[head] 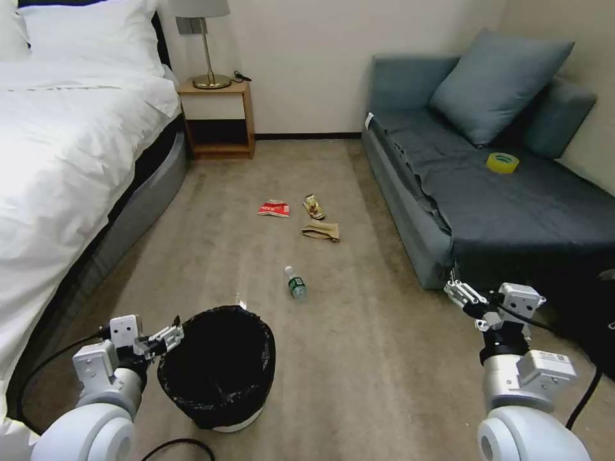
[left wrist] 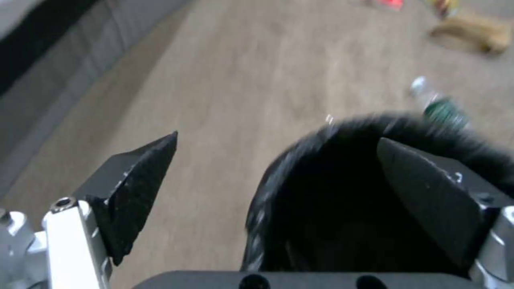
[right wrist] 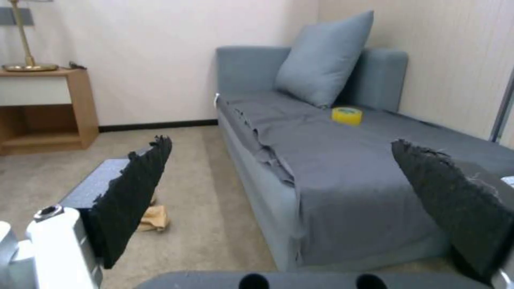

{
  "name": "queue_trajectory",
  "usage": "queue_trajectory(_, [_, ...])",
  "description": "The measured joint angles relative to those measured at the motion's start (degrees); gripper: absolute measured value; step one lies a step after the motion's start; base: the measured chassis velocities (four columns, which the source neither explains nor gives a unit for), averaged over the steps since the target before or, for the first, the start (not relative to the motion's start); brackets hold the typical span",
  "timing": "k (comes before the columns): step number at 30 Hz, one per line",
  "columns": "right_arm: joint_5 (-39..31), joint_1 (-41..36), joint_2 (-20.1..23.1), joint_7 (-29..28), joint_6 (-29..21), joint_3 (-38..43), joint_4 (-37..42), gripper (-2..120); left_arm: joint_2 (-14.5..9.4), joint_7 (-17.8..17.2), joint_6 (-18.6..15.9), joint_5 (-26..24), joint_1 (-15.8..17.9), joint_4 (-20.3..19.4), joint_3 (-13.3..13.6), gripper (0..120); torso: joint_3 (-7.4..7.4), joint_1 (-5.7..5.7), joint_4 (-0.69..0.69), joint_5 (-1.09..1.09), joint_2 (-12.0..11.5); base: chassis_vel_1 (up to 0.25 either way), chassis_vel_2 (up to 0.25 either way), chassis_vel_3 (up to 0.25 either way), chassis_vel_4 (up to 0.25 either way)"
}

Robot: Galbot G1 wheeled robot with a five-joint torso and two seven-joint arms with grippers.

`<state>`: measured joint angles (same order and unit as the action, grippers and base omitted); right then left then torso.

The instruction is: Pick up the trash bin, then pick up the garbage on the floor and place it into the trash bin.

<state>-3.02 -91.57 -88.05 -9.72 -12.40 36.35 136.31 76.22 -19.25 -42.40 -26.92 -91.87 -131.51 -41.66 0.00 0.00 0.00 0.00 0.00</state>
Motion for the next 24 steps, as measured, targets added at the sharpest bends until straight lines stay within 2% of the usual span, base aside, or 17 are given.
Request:
queue_trajectory(2, [0.06,0.01,-0.03,0.0,0.13,-0.01,-0.16,100,-0.04,-0.2,-0.15,-0.15,0.05,0.83,0.16,100,0.0,0.0,0.0,0.0,0.0,0.0,0.0,0.0,0.0])
queue_trajectory(9, [0.86,0.24,-0.15,0.01,1.24,0.0,-1.38,100,-0.1,-0.72,-0.2,-1.59,0.94,8.39,1.68,100,-0.01,0.0,0.0,0.0,0.0,0.0,0.0,0.0,0.0])
queue_trajectory(17, [1.44,0.66,-0.4,0.01,1.59,-0.22,-1.99,100,0.03,-0.68,-0.01,-3.58,1.92,11.93,2.94,99,0.0,0.0,0.0,0.0,0.0,0.0,0.0,0.0,0.0])
queue_trajectory(24, [1.73,0.94,-0.48,0.02,2.2,-0.25,-2.63,100,0.07,-0.72,0.19,-4.38,2.22,13.27,3.42,96,-0.01,0.0,0.0,0.01,0.0,0.0,0.0,0.0,0.0])
